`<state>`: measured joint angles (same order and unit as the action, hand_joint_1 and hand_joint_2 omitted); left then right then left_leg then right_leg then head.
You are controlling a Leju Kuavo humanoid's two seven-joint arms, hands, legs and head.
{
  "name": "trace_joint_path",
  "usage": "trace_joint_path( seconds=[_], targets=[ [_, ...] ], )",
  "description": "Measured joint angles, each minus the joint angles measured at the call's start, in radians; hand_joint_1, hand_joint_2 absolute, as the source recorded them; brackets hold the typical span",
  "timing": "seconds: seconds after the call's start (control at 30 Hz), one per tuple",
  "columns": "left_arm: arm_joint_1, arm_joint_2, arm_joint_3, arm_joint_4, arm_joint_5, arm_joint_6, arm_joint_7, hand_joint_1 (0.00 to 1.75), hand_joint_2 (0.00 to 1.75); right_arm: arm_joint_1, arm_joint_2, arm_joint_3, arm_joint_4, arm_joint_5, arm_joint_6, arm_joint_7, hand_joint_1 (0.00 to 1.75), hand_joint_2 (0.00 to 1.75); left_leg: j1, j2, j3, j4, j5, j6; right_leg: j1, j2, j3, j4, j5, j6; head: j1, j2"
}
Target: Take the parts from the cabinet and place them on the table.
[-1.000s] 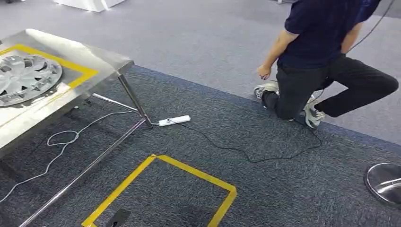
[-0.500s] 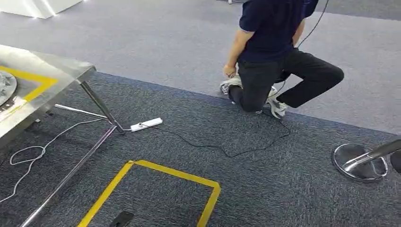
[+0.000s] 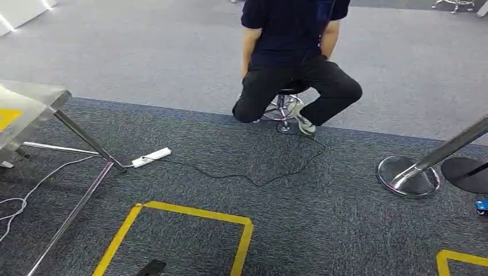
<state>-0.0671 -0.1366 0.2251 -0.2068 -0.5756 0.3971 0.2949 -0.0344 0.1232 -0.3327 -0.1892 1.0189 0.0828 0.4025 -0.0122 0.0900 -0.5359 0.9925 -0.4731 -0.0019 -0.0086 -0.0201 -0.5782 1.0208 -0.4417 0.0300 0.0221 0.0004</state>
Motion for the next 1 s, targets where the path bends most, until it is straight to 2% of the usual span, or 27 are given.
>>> trace_joint_path(
  seconds=[0.03, 0.07, 0.1, 0.13, 0.17, 0.2, 0.23, 0.3, 0.33, 0.37, 0.43, 0.5, 0.53, 0.57, 0.6, 0.67, 0.7, 0.73, 0.77, 0.8, 0.83, 0.87, 0.9, 0.93, 1.0],
  targets=[
    [-0.003, 0.000, -0.001, 0.000, -0.002, 0.001, -0.003, 0.00, 0.00, 0.000, 0.003, -0.005, 0.000, -0.008, 0.000, -0.001, 0.00, 0.00, 0.002, -0.042, -0.010, 0.026, -0.026, -0.006, -0.001, 0.009, -0.002, 0.000, 0.002, -0.003, -0.003, 0.000],
    [-0.004, 0.000, -0.002, 0.000, -0.011, 0.000, -0.010, 0.00, 0.00, -0.001, 0.003, -0.011, 0.000, -0.017, 0.006, -0.007, 0.00, 0.00, 0.004, -0.065, -0.031, 0.076, -0.059, -0.009, -0.002, 0.016, -0.005, 0.000, 0.004, -0.009, -0.005, 0.000],
    [-0.003, 0.000, -0.005, 0.000, -0.021, -0.003, -0.017, 0.00, 0.00, 0.000, 0.003, -0.016, 0.000, -0.026, 0.016, -0.019, 0.00, 0.00, 0.007, -0.080, -0.075, 0.174, -0.108, -0.011, -0.003, 0.029, -0.008, 0.000, 0.005, -0.012, -0.005, 0.000],
    [-0.003, 0.002, -0.010, 0.000, -0.032, -0.007, -0.023, 0.00, 0.00, 0.002, 0.002, -0.023, 0.000, -0.038, 0.025, -0.034, 0.00, 0.00, 0.008, -0.082, -0.110, 0.250, -0.138, -0.012, -0.003, 0.040, -0.010, 0.000, 0.006, -0.014, -0.007, 0.000],
    [-0.003, 0.002, -0.016, 0.000, -0.039, -0.008, -0.023, 0.00, 0.00, 0.004, 0.001, -0.030, 0.000, -0.046, 0.029, -0.039, 0.00, 0.00, 0.010, -0.082, -0.139, 0.306, -0.153, -0.013, -0.003, 0.053, -0.012, 0.000, 0.007, -0.015, -0.009, 0.000],
    [-0.005, 0.003, -0.022, 0.000, -0.046, -0.011, -0.023, 0.00, 0.00, 0.008, -0.001, -0.038, 0.000, -0.053, 0.030, -0.045, 0.00, 0.00, 0.012, -0.082, -0.146, 0.314, -0.141, -0.014, -0.003, 0.066, -0.012, 0.000, 0.008, -0.014, -0.008, 0.000],
    [-0.008, 0.003, -0.029, 0.000, -0.056, -0.012, -0.023, 0.00, 0.00, 0.014, -0.002, -0.045, 0.000, -0.056, 0.030, -0.047, 0.00, 0.00, 0.014, -0.082, -0.135, 0.286, -0.111, -0.014, -0.004, 0.077, -0.012, 0.000, 0.009, -0.013, -0.008, 0.000],
    [-0.017, 0.005, -0.039, 0.000, -0.070, -0.020, -0.018, 0.00, 0.00, 0.020, -0.004, -0.057, 0.000, -0.066, 0.029, -0.052, 0.00, 0.00, 0.022, -0.094, -0.067, 0.141, -0.019, -0.014, -0.009, 0.102, -0.012, 0.000, 0.012, -0.007, -0.008, 0.000],
    [-0.021, 0.005, -0.044, 0.000, -0.075, -0.024, -0.014, 0.00, 0.00, 0.021, -0.004, -0.063, 0.000, -0.072, 0.029, -0.052, 0.00, 0.00, 0.029, -0.129, -0.029, 0.060, 0.017, -0.018, -0.010, 0.114, -0.014, 0.000, 0.014, -0.001, -0.009, 0.000],
    [-0.023, 0.006, -0.051, 0.001, -0.078, -0.030, -0.009, 0.00, 0.00, 0.021, -0.005, -0.070, 0.000, -0.078, 0.029, -0.053, 0.00, 0.00, 0.033, -0.170, -0.012, 0.019, 0.012, -0.022, -0.006, 0.126, -0.021, 0.006, 0.014, 0.008, -0.013, 0.000],
    [-0.030, 0.008, -0.058, 0.002, -0.085, -0.041, 0.003, 0.00, 0.00, 0.025, -0.005, -0.079, 0.000, -0.083, 0.028, -0.052, 0.00, 0.00, 0.028, -0.157, -0.015, 0.012, 0.007, -0.012, -0.013, 0.141, -0.033, 0.001, 0.024, 0.023, -0.011, 0.000],
    [-0.031, 0.009, -0.065, 0.002, -0.091, -0.049, 0.017, 0.00, 0.00, 0.040, -0.005, -0.092, 0.003, -0.095, 0.025, -0.046, 0.00, 0.00, 0.023, -0.140, -0.014, 0.011, 0.012, 0.003, -0.019, 0.160, -0.038, -0.011, 0.032, 0.038, -0.011, 0.000],
    [-0.033, 0.012, -0.069, 0.002, -0.096, -0.051, 0.020, 0.00, 0.00, 0.043, -0.005, -0.098, 0.003, -0.099, 0.024, -0.045, 0.00, 0.00, 0.027, -0.126, -0.011, 0.001, 0.017, 0.012, -0.016, 0.106, -0.046, 0.007, 0.021, 0.040, -0.012, 0.000],
    [-0.034, 0.012, -0.073, 0.002, -0.098, -0.052, 0.022, 0.00, 0.00, 0.045, -0.006, -0.101, 0.003, -0.101, 0.024, -0.045, 0.00, 0.00, 0.024, -0.119, -0.011, -0.001, 0.019, 0.016, -0.011, 0.062, -0.063, 0.046, -0.008, 0.040, -0.007, 0.000],
    [-0.033, 0.012, -0.076, 0.002, -0.100, -0.053, 0.025, 0.00, 0.00, 0.043, -0.007, -0.106, 0.003, -0.103, 0.024, -0.043, 0.00, 0.00, 0.021, -0.108, -0.012, -0.001, 0.018, 0.021, -0.010, 0.042, -0.094, 0.113, -0.045, 0.041, 0.002, 0.000],
    [-0.029, 0.014, -0.079, 0.004, -0.103, -0.056, 0.030, 0.00, 0.00, 0.041, -0.008, -0.113, 0.003, -0.106, 0.024, -0.044, 0.00, 0.00, 0.013, -0.077, -0.013, -0.001, 0.016, 0.026, -0.009, 0.030, -0.165, 0.271, -0.113, 0.039, 0.002, 0.000],
    [-0.028, 0.015, -0.080, 0.005, -0.105, -0.056, 0.031, 0.00, 0.00, 0.041, -0.008, -0.116, 0.003, -0.108, 0.024, -0.044, 0.00, 0.00, 0.010, -0.062, -0.013, -0.001, 0.015, 0.028, -0.009, 0.028, -0.183, 0.315, -0.126, 0.039, 0.001, 0.000],
    [-0.028, 0.016, -0.081, 0.006, -0.105, -0.056, 0.032, 0.00, 0.00, 0.042, -0.008, -0.118, 0.004, -0.109, 0.024, -0.044, 0.00, 0.00, 0.008, -0.051, -0.011, -0.001, 0.014, 0.030, -0.009, 0.028, -0.177, 0.310, -0.114, 0.037, 0.001, 0.000],
    [-0.029, 0.017, -0.083, 0.006, -0.109, -0.057, 0.032, 0.00, 0.00, 0.044, -0.008, -0.122, 0.004, -0.112, 0.024, -0.044, 0.00, 0.00, 0.006, -0.039, -0.009, -0.001, 0.013, 0.031, -0.006, 0.026, -0.144, 0.257, -0.080, 0.033, 0.002, 0.000],
    [-0.030, 0.018, -0.087, 0.006, -0.116, -0.056, 0.032, 0.00, 0.00, 0.046, -0.008, -0.124, 0.004, -0.114, 0.024, -0.044, 0.00, 0.00, 0.006, -0.030, -0.007, -0.001, 0.011, 0.030, -0.003, 0.019, -0.096, 0.173, -0.039, 0.027, 0.002, 0.000],
    [-0.031, 0.018, -0.089, 0.006, -0.117, -0.056, 0.032, 0.00, 0.00, 0.046, -0.008, -0.127, 0.004, -0.116, 0.023, -0.043, 0.00, 0.00, 0.006, -0.026, -0.005, -0.001, 0.010, 0.029, 0.000, 0.009, -0.064, 0.118, -0.016, 0.024, 0.001, 0.000],
    [-0.032, 0.018, -0.092, 0.006, -0.120, -0.056, 0.032, 0.00, 0.00, 0.046, -0.008, -0.130, 0.004, -0.115, 0.021, -0.043, 0.00, 0.00, 0.005, -0.020, -0.003, 0.000, 0.008, 0.027, 0.005, -0.024, -0.023, 0.049, 0.006, 0.018, 0.002, 0.000],
    [-0.032, 0.018, -0.094, 0.006, -0.123, -0.056, 0.032, 0.00, 0.00, 0.046, -0.008, -0.131, 0.004, -0.115, 0.021, -0.042, 0.00, 0.00, 0.002, -0.017, -0.003, 0.000, 0.005, 0.023, 0.012, -0.060, -0.012, 0.022, -0.006, 0.016, 0.002, 0.000],
    [-0.032, 0.018, -0.098, 0.006, -0.126, -0.055, 0.032, 0.00, 0.00, 0.042, -0.008, -0.133, 0.004, -0.113, 0.021, -0.042, 0.00, 0.00, -0.005, -0.010, -0.004, 0.005, 0.003, 0.019, 0.018, -0.058, 0.004, 0.003, -0.010, 0.010, 0.002, 0.000],
    [-0.032, 0.019, -0.100, 0.006, -0.126, -0.055, 0.032, 0.00, 0.00, 0.041, -0.002, -0.133, 0.005, -0.111, 0.021, -0.042, 0.00, 0.00, -0.006, 0.010, -0.002, 0.004, 0.005, 0.014, 0.016, -0.037, -0.007, 0.006, -0.006, 0.003, -0.002, 0.000]
  ],
)
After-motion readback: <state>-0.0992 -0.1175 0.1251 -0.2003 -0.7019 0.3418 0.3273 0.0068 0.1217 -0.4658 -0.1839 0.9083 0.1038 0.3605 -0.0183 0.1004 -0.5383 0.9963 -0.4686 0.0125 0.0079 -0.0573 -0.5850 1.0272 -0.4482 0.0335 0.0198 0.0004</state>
